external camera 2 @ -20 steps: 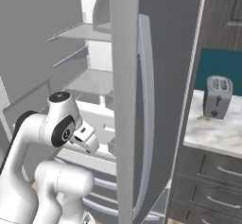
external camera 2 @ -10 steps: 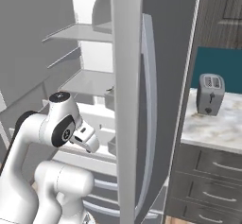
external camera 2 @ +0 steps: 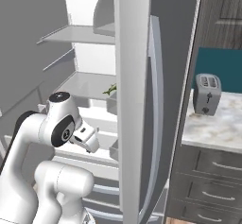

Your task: Gather the potato and avocado from the fridge and place them on a tray on the dining counter. Then gather the fishs from the fridge and place them on the other tray.

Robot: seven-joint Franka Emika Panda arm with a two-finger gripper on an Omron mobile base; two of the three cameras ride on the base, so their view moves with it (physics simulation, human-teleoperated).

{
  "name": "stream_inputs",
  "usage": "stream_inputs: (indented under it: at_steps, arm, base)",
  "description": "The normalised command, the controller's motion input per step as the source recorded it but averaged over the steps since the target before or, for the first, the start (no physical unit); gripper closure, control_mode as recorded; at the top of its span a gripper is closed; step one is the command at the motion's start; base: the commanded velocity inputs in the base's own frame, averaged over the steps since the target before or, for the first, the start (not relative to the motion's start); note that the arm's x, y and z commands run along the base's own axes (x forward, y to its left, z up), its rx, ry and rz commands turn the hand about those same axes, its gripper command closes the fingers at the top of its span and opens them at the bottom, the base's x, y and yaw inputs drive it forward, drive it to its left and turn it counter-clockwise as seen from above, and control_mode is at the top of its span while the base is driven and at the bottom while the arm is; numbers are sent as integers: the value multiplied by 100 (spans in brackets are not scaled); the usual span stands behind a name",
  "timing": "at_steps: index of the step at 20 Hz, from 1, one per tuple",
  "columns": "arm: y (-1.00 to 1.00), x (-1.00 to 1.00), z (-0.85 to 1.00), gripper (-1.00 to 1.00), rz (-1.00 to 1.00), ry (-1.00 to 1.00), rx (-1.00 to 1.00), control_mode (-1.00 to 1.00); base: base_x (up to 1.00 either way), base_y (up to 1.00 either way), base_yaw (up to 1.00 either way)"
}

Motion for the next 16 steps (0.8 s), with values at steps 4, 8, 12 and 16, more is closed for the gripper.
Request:
stream_inputs:
  at_steps: [4,8,12,16]
  arm:
    - [0,0,0,-100,0,0,0,100]
    - [10,1,2,-100,0,-2,-5,-100]
    - [32,26,27,-100,1,-18,-14,-100]
    - [29,32,37,-100,4,-23,-17,-100]
  base:
    - [17,9,-9]
    - [1,9,-1]
    - [0,0,0]
    - [0,0,0]
